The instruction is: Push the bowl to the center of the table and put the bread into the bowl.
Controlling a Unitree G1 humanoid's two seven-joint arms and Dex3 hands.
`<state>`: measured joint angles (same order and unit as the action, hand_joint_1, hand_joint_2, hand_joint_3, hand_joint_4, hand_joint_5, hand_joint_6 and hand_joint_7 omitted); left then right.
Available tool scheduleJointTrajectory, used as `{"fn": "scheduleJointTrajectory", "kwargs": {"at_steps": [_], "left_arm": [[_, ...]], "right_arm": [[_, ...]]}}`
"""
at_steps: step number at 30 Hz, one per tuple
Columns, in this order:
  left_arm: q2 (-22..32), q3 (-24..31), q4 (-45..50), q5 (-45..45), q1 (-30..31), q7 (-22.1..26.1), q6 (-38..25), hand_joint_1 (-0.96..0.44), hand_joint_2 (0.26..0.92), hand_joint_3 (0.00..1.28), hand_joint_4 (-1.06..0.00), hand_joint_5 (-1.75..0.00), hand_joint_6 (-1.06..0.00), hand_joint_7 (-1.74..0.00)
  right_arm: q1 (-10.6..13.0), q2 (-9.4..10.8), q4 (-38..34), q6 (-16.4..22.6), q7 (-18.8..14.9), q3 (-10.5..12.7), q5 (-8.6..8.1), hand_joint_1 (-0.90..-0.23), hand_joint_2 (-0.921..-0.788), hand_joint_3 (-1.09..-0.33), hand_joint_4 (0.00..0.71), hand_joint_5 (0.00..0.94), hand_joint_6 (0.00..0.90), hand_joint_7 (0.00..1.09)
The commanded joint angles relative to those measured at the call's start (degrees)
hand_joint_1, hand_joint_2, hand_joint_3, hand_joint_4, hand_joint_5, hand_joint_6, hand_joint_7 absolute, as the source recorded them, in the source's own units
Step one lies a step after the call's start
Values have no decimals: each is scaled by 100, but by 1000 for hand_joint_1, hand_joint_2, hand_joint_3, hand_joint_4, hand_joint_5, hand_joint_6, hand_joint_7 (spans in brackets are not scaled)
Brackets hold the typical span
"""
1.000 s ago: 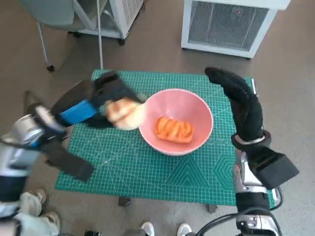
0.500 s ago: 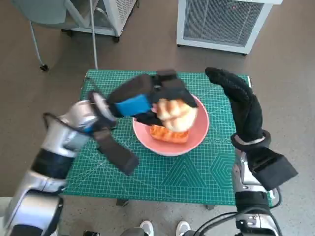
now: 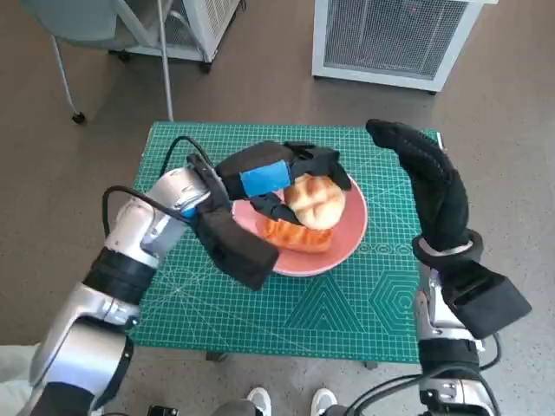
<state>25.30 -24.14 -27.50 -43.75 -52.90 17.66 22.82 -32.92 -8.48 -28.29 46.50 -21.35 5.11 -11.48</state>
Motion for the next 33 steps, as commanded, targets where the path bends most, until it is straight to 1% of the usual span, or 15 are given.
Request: {"fn": "scheduleJointTrajectory", "kwargs": {"at_steps": [1,6,11,17,22,25,27,29,33], "left_arm": [[68,38,446,175,170,445,-311,-302,900,17,-209,-43,-211,-158],[70,157,519,494,245,631,-347,-376,902,6,-138,-6,-194,-102],[53,390,598,1089,347,878,-380,-401,902,4,-94,-1,-187,-84],[11,923,830,2411,483,1611,-717,-377,898,1,-74,0,-183,-71],[-9,1419,1106,3386,635,1969,-1171,-366,901,2,-63,0,-181,-63],[-9,1696,1277,3775,771,1956,-1321,-360,904,3,-64,-2,-188,-64],[-15,1853,1361,3943,880,1860,-1280,-371,907,4,-71,-5,-196,-67],[-12,1989,1410,4020,999,1710,-1117,-393,911,6,-81,-9,-206,-72],[-28,2277,1257,4065,1228,1291,-470,-446,918,24,-97,-14,-221,-79]], "right_arm": [[109,4,18,-103,-19,13,-45,-658,-921,-816,242,0,-1,638],[97,33,24,-113,7,9,-16,-658,-921,-814,244,1,-1,638],[55,54,-6,-114,39,9,25,-659,-921,-812,245,2,-1,639],[-14,61,-49,-142,50,18,36,-658,-921,-811,246,2,-1,639],[-47,63,38,-204,53,14,20,-654,-921,-812,245,2,-1,638],[-71,47,83,-218,52,22,14,-654,-921,-813,245,2,-1,638],[-98,36,112,-228,69,29,32,-654,-921,-814,245,2,-1,637],[-122,26,153,-230,95,34,68,-653,-921,-815,245,1,-1,637],[-192,19,272,-263,113,32,67,-655,-921,-820,242,0,-1,638]]}}
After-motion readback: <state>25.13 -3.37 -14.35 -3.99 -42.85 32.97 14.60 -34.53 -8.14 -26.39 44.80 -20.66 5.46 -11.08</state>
